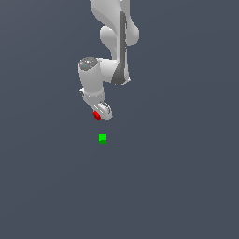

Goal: Stack the red cube on top of the green cube.

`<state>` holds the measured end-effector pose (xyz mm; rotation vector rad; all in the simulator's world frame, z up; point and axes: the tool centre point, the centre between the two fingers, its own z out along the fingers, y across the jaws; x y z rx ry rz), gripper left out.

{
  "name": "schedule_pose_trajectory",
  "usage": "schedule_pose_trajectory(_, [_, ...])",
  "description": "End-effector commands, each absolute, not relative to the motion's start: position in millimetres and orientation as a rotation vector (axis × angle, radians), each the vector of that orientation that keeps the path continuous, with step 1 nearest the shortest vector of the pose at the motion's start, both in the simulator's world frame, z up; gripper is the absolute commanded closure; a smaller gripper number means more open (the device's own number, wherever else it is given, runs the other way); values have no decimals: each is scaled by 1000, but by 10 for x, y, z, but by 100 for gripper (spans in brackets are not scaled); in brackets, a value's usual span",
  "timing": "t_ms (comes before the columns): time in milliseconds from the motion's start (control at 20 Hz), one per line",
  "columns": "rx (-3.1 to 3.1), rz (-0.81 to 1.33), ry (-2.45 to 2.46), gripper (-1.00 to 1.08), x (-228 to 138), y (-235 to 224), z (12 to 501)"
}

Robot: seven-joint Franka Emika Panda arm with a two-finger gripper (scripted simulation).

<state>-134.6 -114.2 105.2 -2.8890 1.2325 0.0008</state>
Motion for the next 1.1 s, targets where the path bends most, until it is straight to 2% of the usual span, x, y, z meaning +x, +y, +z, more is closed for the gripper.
schedule_pose_trajectory(0, [-2889, 0, 1232, 108, -1223, -1109, 1009])
schedule_pose_trajectory(550, [-2888, 1, 1231, 108, -555, -956, 785])
schedule_pose_trajectory(1050, [-2889, 0, 1231, 108, -299, -908, 710])
